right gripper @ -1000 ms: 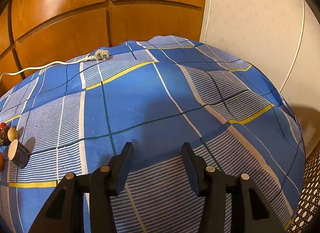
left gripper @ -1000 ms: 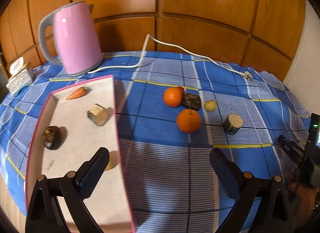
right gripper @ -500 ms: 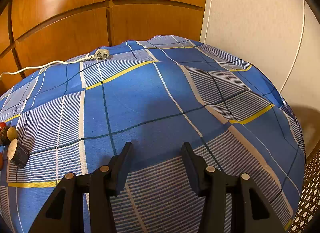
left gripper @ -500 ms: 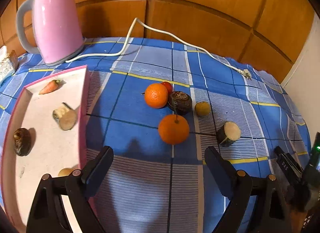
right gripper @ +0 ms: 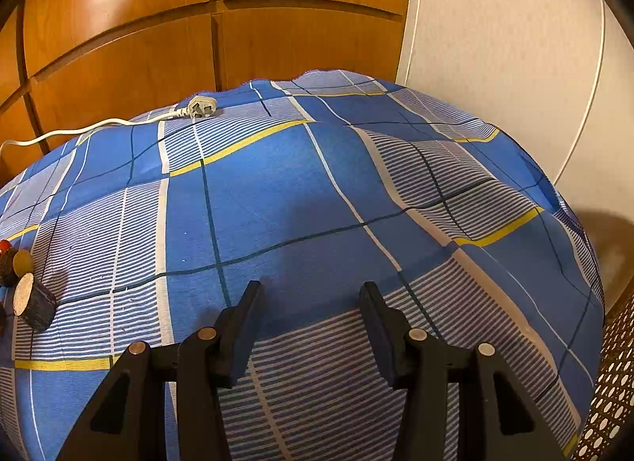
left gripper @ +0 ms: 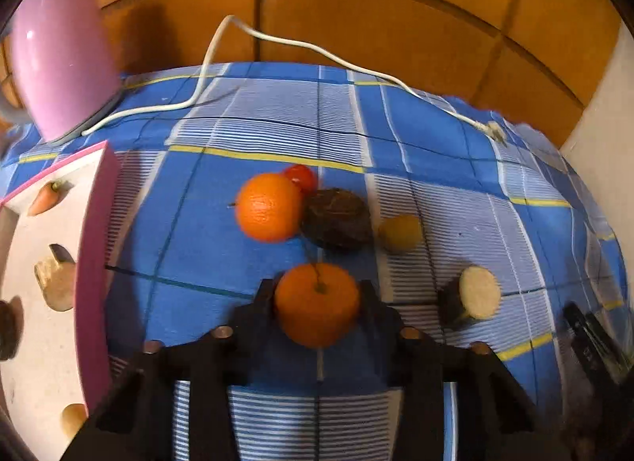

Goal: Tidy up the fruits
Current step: 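Carry the orange into the tray beside the carrot and open the left gripper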

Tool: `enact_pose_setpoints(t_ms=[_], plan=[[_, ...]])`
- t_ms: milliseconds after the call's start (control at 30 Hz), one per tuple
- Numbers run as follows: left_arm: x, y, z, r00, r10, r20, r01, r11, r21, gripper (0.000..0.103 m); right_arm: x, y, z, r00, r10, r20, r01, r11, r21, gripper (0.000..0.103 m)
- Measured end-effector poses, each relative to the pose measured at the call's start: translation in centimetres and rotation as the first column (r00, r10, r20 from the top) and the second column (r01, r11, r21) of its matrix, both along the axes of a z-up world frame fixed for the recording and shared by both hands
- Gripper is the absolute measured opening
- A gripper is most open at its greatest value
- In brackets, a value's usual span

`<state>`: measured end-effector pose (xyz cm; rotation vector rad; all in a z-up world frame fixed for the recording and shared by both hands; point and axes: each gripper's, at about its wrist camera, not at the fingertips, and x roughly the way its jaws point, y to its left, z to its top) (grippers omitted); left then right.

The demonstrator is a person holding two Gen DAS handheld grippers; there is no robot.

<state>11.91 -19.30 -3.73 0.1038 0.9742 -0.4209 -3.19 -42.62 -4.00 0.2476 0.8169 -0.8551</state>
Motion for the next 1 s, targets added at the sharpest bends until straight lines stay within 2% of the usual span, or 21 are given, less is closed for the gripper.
enact_pose_setpoints(t_ms=[67, 267, 633, 867, 1000], plan=[[-0.4, 0.0, 0.1, 1.0, -0.002, 0.007, 0.002, 1.0, 0.008, 0.041, 0.0, 0.0, 0.0, 1.0, 0.0, -0.001, 0.0, 1.0, -0.002, 0.051], [-1.8, 1.9, 1.0, 1.0, 0.017, -0.015, -0.017, 0.999, -0.038, 0.041, 0.1, 0.0, -0.1, 1.0, 0.001, -0.007, -0.002, 1.0, -0.007, 0.051], [-4.7, 7.3, 4.3, 0.994, 0.1, 0.04, -0.097, 0.992, -0.085, 0.041, 0.2, 0.0, -0.1, 1.0, 0.001, -0.005, -0.001, 1.0, -0.007, 0.051], [-5.6, 10.9, 6.0, 0.979, 0.178, 0.097, -0.17, 0.981, -0.089, 0.041, 0.2, 0.0, -0.2, 1.0, 0.002, -0.002, -0.002, 1.0, -0.004, 0.051], [-5.5, 13.1, 6.4, 0.963, 0.245, 0.116, -0.236, 0.968, -0.091, 0.042, 0.2, 0.0, -0.1, 1.0, 0.003, 0.0, -0.003, 1.0, -0.003, 0.051]])
